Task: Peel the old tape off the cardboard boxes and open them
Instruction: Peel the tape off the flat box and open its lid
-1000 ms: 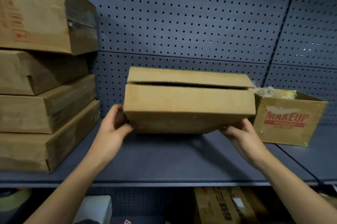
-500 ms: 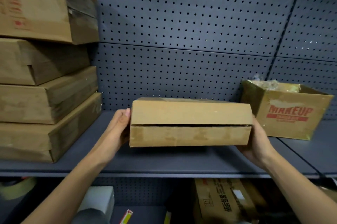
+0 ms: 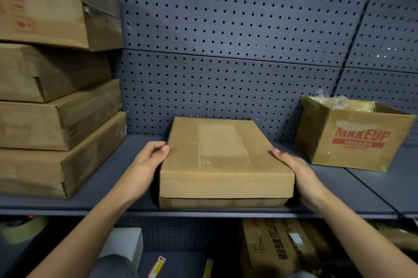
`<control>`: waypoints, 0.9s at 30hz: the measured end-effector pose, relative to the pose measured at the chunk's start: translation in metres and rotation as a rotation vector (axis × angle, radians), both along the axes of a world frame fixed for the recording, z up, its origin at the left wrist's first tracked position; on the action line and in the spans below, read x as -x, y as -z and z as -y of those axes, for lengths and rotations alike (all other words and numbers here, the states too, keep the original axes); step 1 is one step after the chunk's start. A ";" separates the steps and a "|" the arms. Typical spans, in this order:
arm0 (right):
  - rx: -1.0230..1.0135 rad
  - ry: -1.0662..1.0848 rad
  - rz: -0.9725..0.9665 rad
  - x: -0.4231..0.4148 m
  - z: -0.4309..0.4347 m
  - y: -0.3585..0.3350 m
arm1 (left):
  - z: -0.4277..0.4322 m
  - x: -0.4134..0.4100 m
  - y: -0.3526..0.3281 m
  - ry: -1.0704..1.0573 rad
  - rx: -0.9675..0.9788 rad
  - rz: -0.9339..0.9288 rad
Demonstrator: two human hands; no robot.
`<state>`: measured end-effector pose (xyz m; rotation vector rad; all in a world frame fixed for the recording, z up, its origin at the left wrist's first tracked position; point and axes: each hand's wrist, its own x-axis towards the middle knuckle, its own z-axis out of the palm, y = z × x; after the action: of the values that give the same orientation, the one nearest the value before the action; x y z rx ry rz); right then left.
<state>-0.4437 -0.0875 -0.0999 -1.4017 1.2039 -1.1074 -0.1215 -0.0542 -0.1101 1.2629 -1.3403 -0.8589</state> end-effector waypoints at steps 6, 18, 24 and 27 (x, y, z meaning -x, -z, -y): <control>0.628 -0.010 -0.409 0.002 -0.018 -0.015 | -0.028 -0.004 -0.008 -0.038 0.253 0.310; 1.113 -0.155 -1.208 -0.005 -0.038 -0.010 | -0.045 0.009 -0.007 0.044 0.362 1.047; 0.923 -0.228 -1.018 0.002 -0.044 -0.022 | -0.045 0.004 -0.009 0.082 0.391 0.780; 0.932 -0.179 -0.857 -0.004 -0.040 -0.024 | -0.043 0.013 -0.016 0.030 0.404 0.526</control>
<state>-0.4399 -0.0478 -0.0762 -2.8405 1.0864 -0.9876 -0.1348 -0.0111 -0.0937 1.1840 -1.8400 -0.2474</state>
